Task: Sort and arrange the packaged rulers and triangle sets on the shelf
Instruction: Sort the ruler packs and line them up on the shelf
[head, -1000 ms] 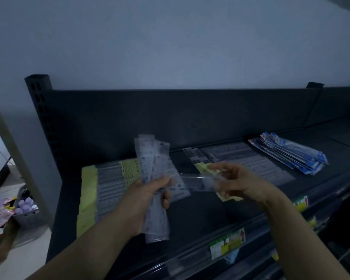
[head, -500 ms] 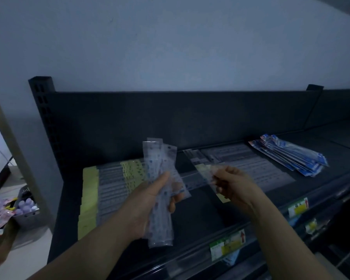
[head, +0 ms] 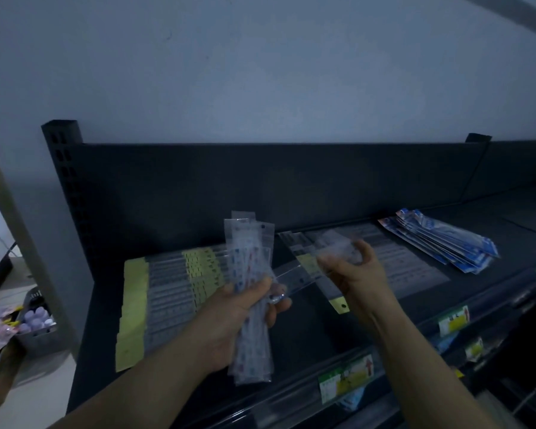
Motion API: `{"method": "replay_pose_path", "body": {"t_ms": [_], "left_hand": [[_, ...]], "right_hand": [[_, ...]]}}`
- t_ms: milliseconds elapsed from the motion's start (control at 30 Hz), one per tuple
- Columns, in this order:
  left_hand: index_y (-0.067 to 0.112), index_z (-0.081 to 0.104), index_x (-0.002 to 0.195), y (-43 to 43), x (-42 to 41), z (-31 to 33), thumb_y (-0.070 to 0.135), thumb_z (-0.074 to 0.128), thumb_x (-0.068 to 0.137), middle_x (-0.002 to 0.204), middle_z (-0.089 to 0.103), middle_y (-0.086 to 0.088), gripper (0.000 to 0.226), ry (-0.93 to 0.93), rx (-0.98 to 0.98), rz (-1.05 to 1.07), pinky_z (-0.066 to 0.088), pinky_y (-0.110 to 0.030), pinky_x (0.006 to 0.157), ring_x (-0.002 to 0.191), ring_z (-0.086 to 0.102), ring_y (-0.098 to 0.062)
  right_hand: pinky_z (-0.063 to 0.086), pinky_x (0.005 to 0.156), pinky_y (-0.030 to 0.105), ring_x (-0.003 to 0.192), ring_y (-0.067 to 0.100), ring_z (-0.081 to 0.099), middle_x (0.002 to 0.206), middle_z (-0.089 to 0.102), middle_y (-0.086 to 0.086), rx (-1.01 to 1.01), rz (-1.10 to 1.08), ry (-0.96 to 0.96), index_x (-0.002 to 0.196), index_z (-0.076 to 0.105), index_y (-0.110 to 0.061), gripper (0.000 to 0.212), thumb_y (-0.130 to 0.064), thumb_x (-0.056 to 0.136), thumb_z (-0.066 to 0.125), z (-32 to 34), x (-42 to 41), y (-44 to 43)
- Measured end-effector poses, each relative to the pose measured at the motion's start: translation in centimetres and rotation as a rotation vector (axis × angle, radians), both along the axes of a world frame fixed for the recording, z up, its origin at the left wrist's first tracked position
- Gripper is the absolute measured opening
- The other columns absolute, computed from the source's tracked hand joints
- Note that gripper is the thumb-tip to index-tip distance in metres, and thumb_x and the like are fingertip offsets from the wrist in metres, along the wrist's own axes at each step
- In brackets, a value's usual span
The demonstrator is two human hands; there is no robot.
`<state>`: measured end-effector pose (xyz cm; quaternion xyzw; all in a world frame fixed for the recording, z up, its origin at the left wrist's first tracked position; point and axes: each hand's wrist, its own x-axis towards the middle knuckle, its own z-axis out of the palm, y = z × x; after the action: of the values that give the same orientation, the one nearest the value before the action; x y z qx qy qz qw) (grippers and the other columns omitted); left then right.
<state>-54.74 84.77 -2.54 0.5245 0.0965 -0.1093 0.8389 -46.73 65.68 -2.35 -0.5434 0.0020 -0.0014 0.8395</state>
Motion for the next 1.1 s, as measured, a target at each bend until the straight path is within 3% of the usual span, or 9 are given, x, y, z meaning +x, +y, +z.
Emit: {"method": "replay_pose_path", "body": {"t_ms": [133, 267, 367, 500, 567, 700, 833, 967, 1100], "left_hand": [[-0.001, 0.058, 0.121, -0.9, -0.3, 0.4, 0.017, 0.067, 0.085, 0.102, 0.073, -0.013, 0.042, 0.003, -0.096, 0.016, 0.055, -0.021, 0.056, 0.085, 0.073, -0.021], [0.004, 0.064, 0.113, -0.6, -0.5, 0.3, 0.027, 0.065, 0.086, 0.091, 0.074, -0.013, 0.036, 0.010, -0.016, 0.017, 0.054, -0.023, 0.058, 0.078, 0.070, -0.020], [0.008, 0.067, 0.108, 0.2, -0.2, -0.2, 0.035, 0.065, 0.085, 0.090, 0.075, -0.011, 0.036, 0.046, 0.076, 0.081, 0.053, -0.026, 0.061, 0.078, 0.070, -0.019], [0.011, 0.068, 0.108, 0.9, 0.1, 0.0, 0.047, 0.063, 0.081, 0.095, 0.075, -0.006, 0.045, 0.018, 0.084, 0.099, 0.053, -0.026, 0.062, 0.081, 0.072, -0.017], [0.011, 0.069, 0.107, 0.8, 0.1, 0.2, 0.048, 0.065, 0.076, 0.100, 0.074, -0.008, 0.048, -0.021, 0.054, 0.072, 0.055, -0.030, 0.072, 0.091, 0.070, -0.022], [0.003, 0.067, 0.105, 0.5, 0.0, 0.0, 0.024, 0.079, 0.069, 0.093, 0.073, -0.014, 0.043, -0.081, 0.101, 0.036, 0.051, -0.025, 0.061, 0.080, 0.064, -0.024], [0.003, 0.070, 0.092, 0.8, 0.2, -0.5, 0.005, 0.077, 0.073, 0.086, 0.073, -0.015, 0.020, -0.035, 0.108, 0.096, 0.051, -0.025, 0.060, 0.075, 0.063, -0.023], [0.004, 0.071, 0.088, 1.1, 0.7, -0.6, 0.004, 0.076, 0.073, 0.087, 0.073, -0.016, 0.016, -0.032, 0.073, 0.178, 0.054, -0.026, 0.061, 0.073, 0.067, -0.020], [0.002, 0.071, 0.092, 1.2, 1.0, -0.7, 0.008, 0.076, 0.073, 0.086, 0.072, -0.016, 0.021, -0.046, 0.022, 0.222, 0.052, -0.025, 0.059, 0.074, 0.063, -0.020]], "right_hand": [[0.058, 0.065, 0.026, 0.075, 0.017, 0.069, 0.094, 0.067, 0.014, 0.094, 0.131, -0.026, 0.112, 0.056, -0.003, 0.043, 0.005, 0.072, 0.069, -1.1, -0.5, 1.6], [0.057, 0.063, 0.028, 0.076, 0.021, 0.068, 0.094, 0.063, 0.019, 0.043, 0.245, -0.013, 0.118, 0.053, 0.002, 0.057, 0.002, 0.064, 0.072, -1.1, -0.8, 2.1], [0.058, 0.065, 0.029, 0.075, 0.021, 0.069, 0.096, 0.061, 0.019, 0.062, 0.243, -0.002, 0.113, 0.053, -0.003, 0.055, 0.005, 0.061, 0.071, -0.4, -0.4, 1.3], [0.058, 0.060, 0.026, 0.069, 0.019, 0.069, 0.097, 0.061, 0.020, 0.104, 0.223, 0.024, 0.122, 0.047, -0.004, 0.051, 0.016, 0.077, 0.059, 0.7, -0.3, 0.7], [0.057, 0.058, 0.025, 0.066, 0.019, 0.070, 0.094, 0.061, 0.021, 0.097, 0.207, 0.016, 0.122, 0.045, -0.005, 0.050, 0.018, 0.079, 0.057, 0.9, -0.3, 1.0], [0.058, 0.058, 0.026, 0.068, 0.021, 0.069, 0.088, 0.063, 0.018, 0.011, 0.129, -0.002, 0.111, 0.047, -0.006, 0.044, 0.016, 0.076, 0.063, 0.6, -0.3, 1.3], [0.054, 0.055, 0.024, 0.061, 0.013, 0.063, 0.077, 0.063, 0.008, -0.013, 0.086, 0.030, 0.110, 0.052, -0.008, 0.042, -0.008, 0.073, 0.071, 0.5, -0.1, 0.0], [0.040, 0.043, 0.016, 0.051, 0.007, 0.051, 0.071, 0.057, 0.004, -0.085, 0.084, 0.033, 0.087, 0.059, -0.006, 0.007, -0.010, 0.083, 0.064, 0.5, 0.2, -1.2], [0.054, 0.054, 0.017, 0.057, 0.008, 0.059, 0.067, 0.062, 0.003, 0.066, 0.081, 0.071, 0.080, 0.062, -0.006, 0.009, -0.007, 0.088, 0.059, 0.2, -0.2, -0.9]]}}
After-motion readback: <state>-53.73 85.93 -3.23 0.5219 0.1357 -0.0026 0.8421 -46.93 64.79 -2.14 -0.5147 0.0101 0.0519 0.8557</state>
